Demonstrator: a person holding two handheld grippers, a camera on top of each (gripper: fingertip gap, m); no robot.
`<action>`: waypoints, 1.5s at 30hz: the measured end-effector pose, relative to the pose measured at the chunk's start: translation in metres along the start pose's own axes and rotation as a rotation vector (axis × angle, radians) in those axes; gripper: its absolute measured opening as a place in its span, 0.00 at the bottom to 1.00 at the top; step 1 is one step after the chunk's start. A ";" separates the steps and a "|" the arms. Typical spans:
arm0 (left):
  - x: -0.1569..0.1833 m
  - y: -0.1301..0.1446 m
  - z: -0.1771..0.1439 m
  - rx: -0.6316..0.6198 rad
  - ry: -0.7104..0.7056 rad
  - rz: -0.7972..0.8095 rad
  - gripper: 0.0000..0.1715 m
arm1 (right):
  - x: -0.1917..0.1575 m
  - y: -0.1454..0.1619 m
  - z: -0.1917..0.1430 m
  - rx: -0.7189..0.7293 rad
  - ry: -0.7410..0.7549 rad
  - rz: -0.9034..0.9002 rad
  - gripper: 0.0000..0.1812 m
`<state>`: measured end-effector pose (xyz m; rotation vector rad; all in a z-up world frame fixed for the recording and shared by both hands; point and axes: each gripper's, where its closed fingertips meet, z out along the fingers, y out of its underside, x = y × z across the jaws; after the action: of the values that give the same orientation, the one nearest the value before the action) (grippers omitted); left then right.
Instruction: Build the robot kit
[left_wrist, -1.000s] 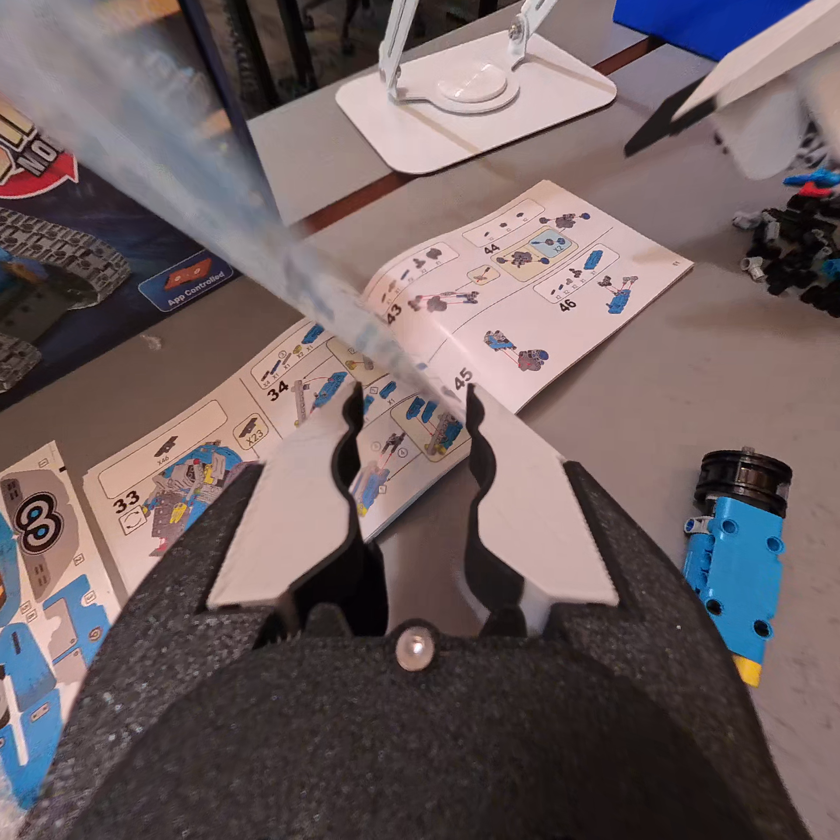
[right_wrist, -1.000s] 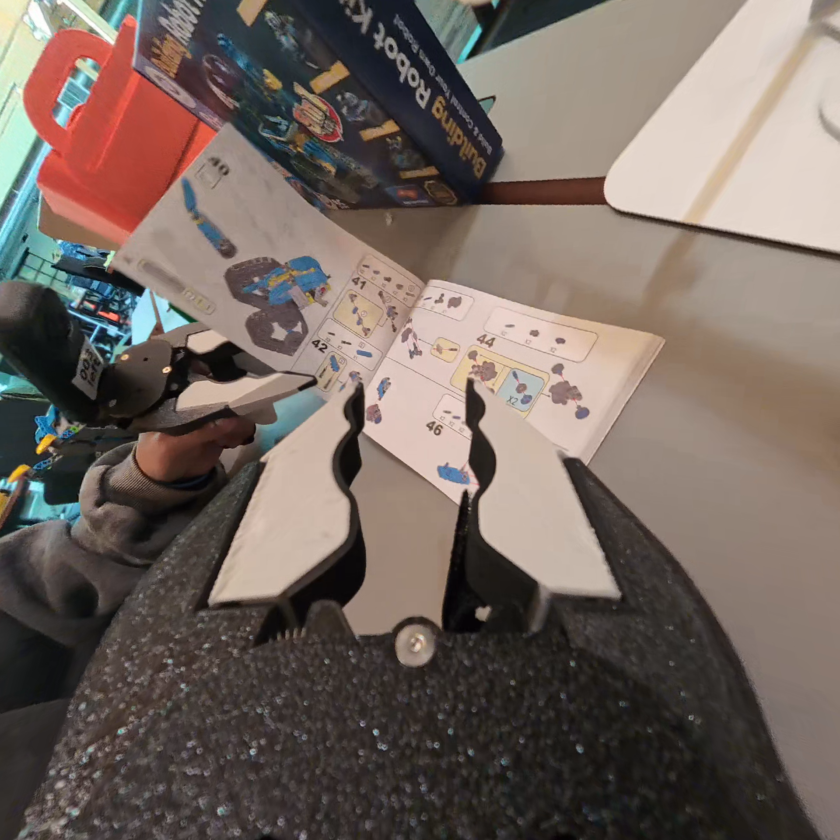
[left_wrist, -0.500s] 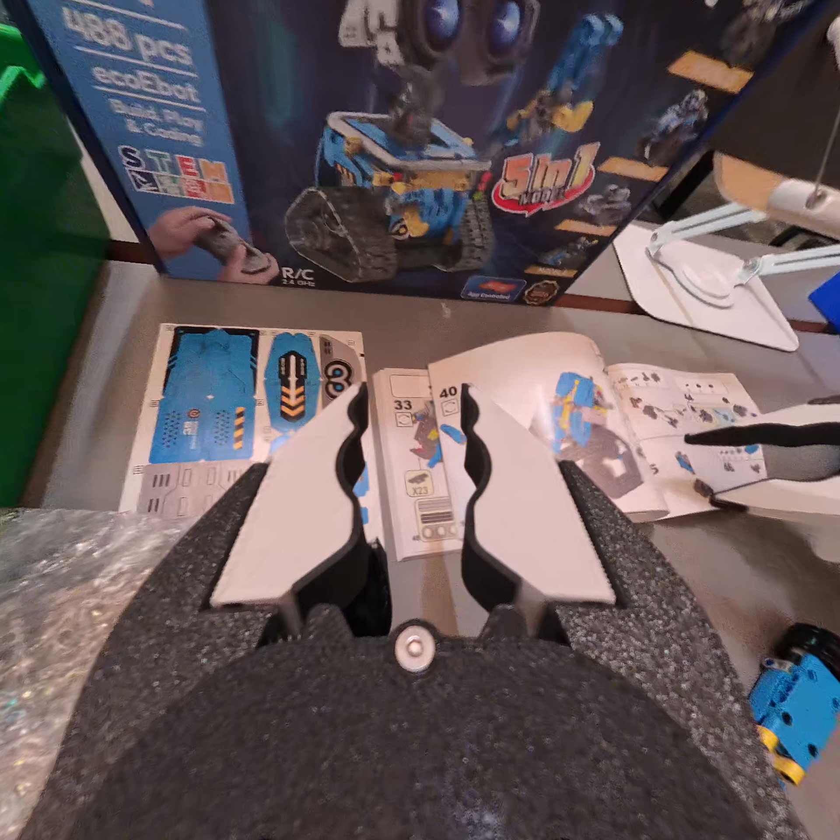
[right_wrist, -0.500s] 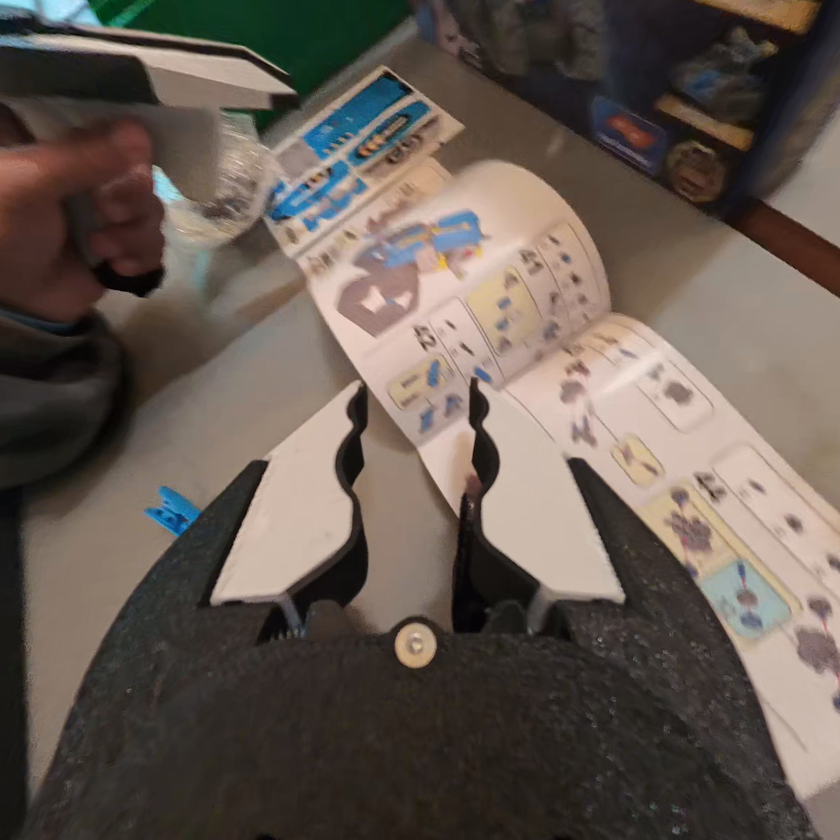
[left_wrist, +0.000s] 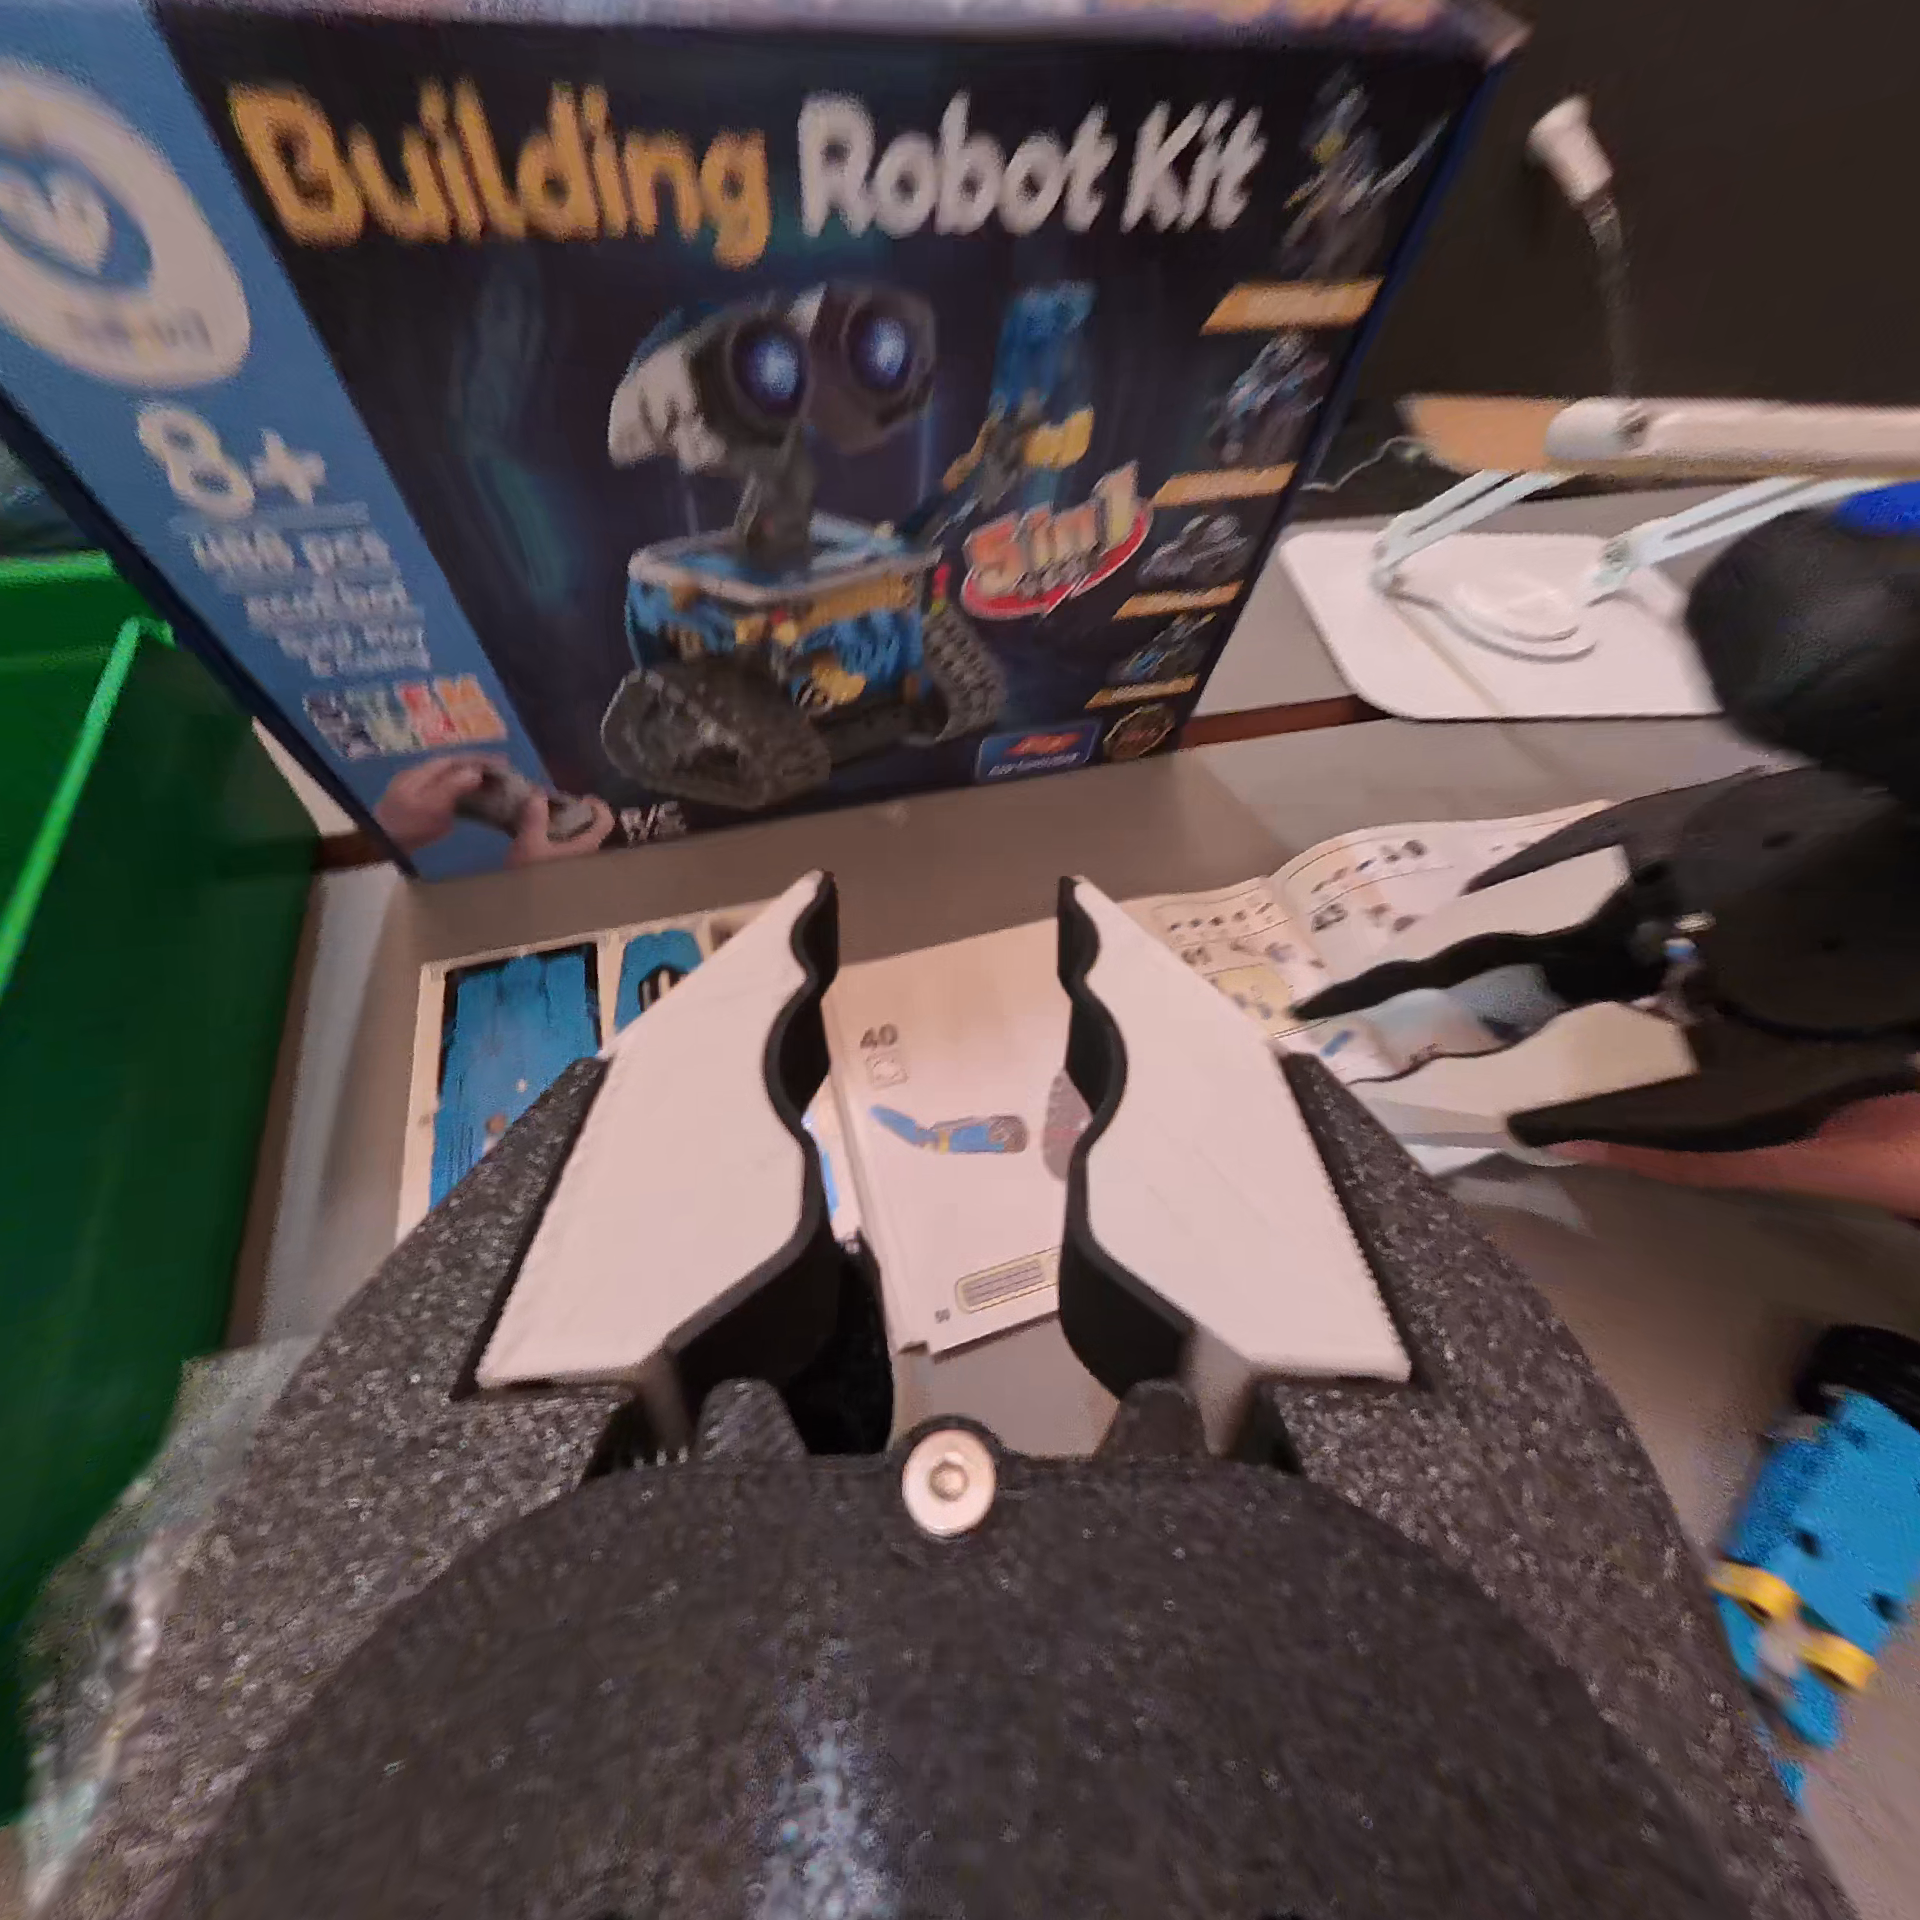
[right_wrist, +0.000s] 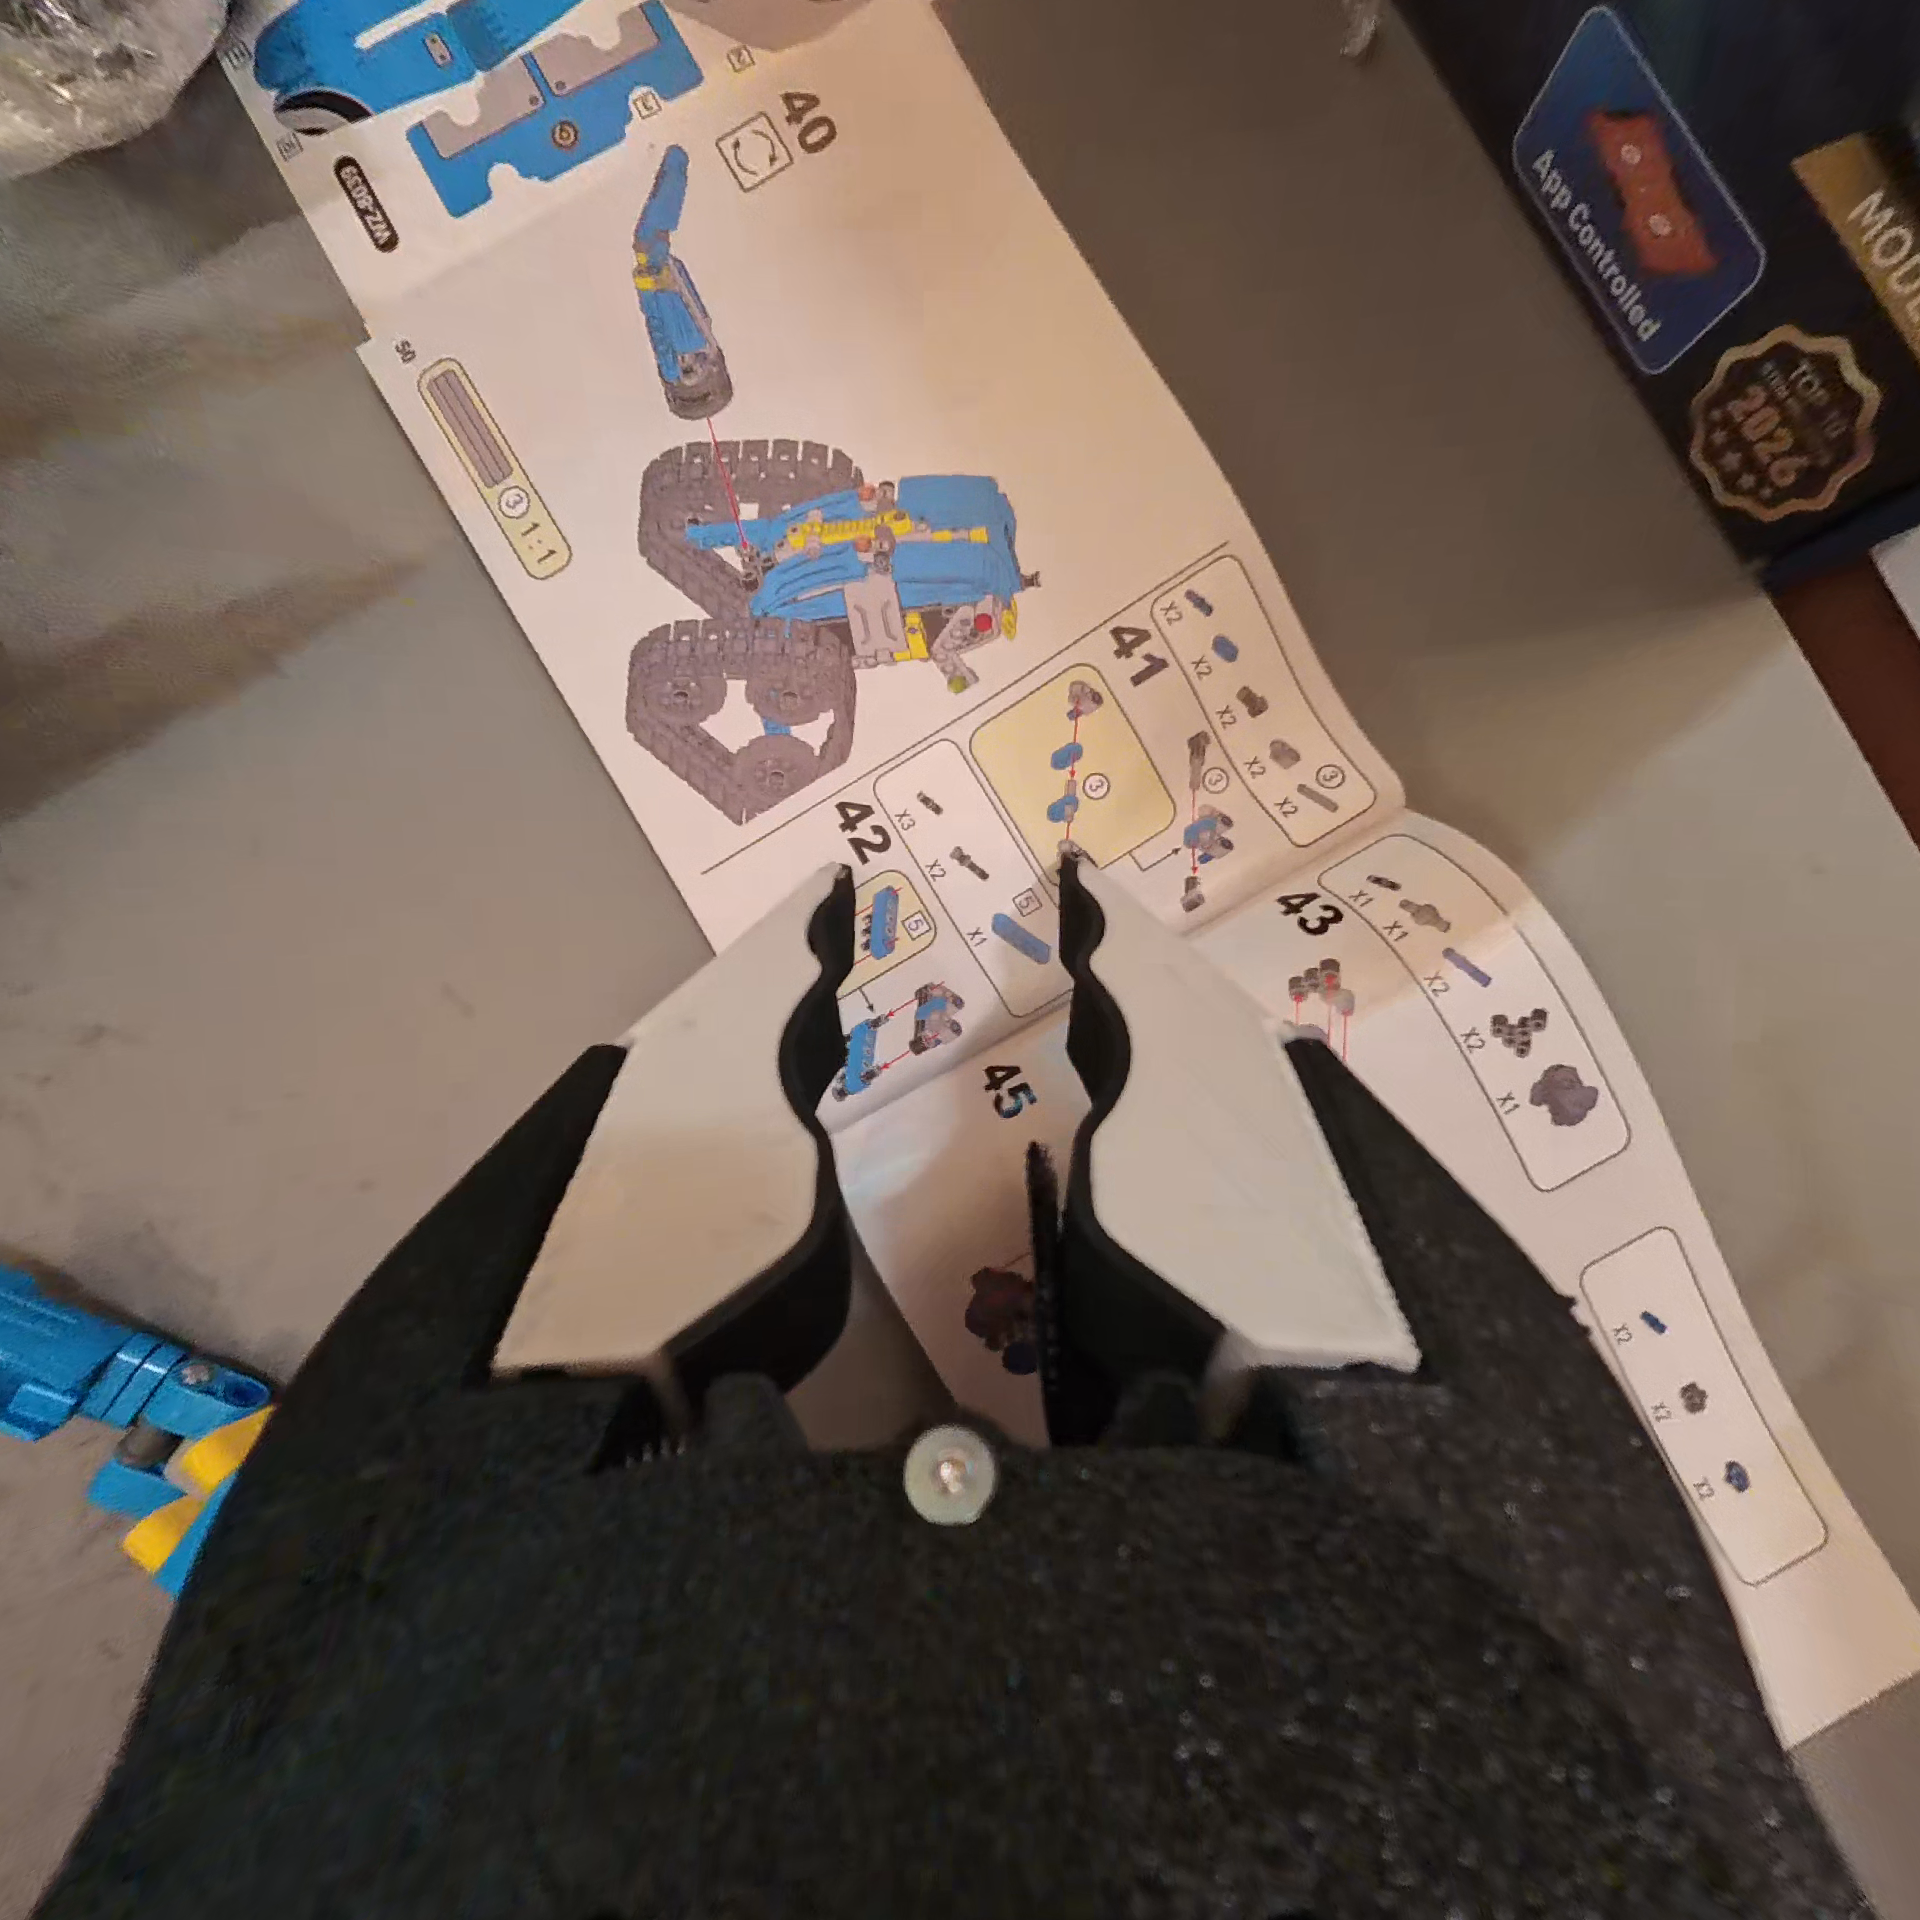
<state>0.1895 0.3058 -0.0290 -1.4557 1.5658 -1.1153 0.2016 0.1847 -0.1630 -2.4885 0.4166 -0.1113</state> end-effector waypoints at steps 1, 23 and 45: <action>0.008 -0.012 -0.007 0.013 0.023 0.013 0.26 | 0.000 0.000 0.000 0.005 0.005 0.003 0.22; 0.000 0.063 -0.464 0.129 0.587 0.198 0.30 | -0.293 -0.092 -0.099 0.518 -0.445 -0.145 0.49; -0.119 0.211 -0.321 -0.007 0.180 0.061 0.47 | -0.386 -0.201 0.026 0.767 -0.080 -0.036 0.51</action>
<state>-0.1728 0.4606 -0.1119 -1.3337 1.7270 -1.2339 -0.1048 0.4768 -0.0605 -1.7370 0.2323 -0.1518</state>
